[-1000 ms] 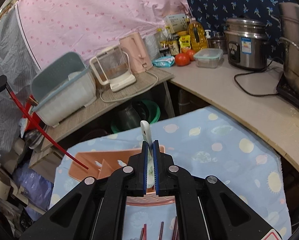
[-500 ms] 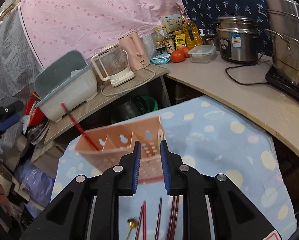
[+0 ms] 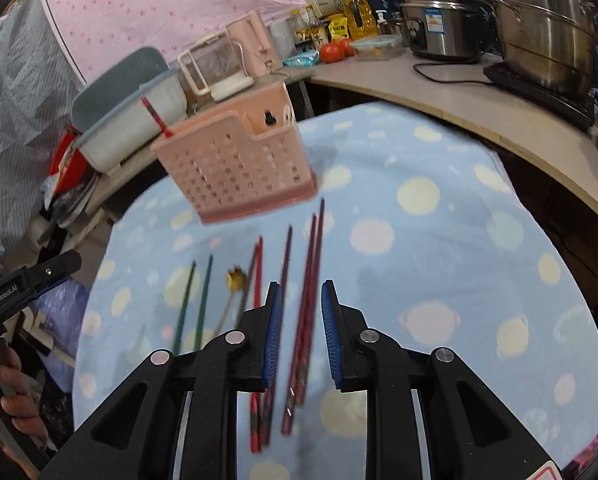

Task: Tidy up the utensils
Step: 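Grasp a green chopstick with the left tool while the right tool grasps a dark-red chopstick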

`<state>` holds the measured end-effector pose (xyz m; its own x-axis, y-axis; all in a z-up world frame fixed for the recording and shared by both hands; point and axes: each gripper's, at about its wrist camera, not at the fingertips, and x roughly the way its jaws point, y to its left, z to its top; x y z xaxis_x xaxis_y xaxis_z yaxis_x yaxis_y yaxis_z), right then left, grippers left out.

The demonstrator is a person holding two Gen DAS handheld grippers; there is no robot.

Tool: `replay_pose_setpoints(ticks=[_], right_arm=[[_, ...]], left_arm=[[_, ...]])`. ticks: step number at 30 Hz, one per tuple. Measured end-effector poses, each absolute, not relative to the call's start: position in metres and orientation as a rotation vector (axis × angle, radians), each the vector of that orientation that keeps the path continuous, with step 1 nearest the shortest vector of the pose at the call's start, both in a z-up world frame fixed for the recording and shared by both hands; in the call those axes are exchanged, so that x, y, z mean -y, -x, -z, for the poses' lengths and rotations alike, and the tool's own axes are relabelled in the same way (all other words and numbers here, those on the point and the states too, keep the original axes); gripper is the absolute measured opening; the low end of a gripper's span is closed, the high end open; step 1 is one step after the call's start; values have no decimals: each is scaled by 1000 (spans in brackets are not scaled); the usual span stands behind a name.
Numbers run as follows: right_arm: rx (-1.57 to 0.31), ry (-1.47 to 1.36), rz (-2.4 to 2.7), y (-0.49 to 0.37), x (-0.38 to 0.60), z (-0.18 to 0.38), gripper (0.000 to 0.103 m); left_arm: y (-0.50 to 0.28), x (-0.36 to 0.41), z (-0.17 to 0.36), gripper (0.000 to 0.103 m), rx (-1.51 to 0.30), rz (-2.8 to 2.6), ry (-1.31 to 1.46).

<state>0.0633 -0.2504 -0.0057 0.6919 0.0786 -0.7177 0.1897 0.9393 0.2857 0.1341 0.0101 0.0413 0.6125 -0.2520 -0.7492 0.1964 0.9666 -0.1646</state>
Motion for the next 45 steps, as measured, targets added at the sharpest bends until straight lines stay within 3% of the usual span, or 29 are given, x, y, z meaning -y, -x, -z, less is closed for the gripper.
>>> replay_pose_setpoints(ticks=[10,20,24,25,29,31,45], right_arm=[[-907,-334,73,-19,236,53,21],[-919,-333,46,-16,227,60,21],[-921,-336,47,-16,226,61,21],[-921,-337,47,-16,226,62,21],[-921,-343,51,-16,229,62,21],[-923,-349,48,-17,230,63,21],[-921,-299,45,-52,223,68,19]], left_arm=[[-74,-9,34,51,-1030,257,9],[-50,-9,58,50,-1062,274,-16],[-51,1,66,44,-1076,286,-46],[-51,2,68,37,-1080,288,-50],[-53,4,70,24,-1063,272,-79],[-54,2,70,7,-1067,275,-73],[-62,-7,72,7,-1091,271,-9]])
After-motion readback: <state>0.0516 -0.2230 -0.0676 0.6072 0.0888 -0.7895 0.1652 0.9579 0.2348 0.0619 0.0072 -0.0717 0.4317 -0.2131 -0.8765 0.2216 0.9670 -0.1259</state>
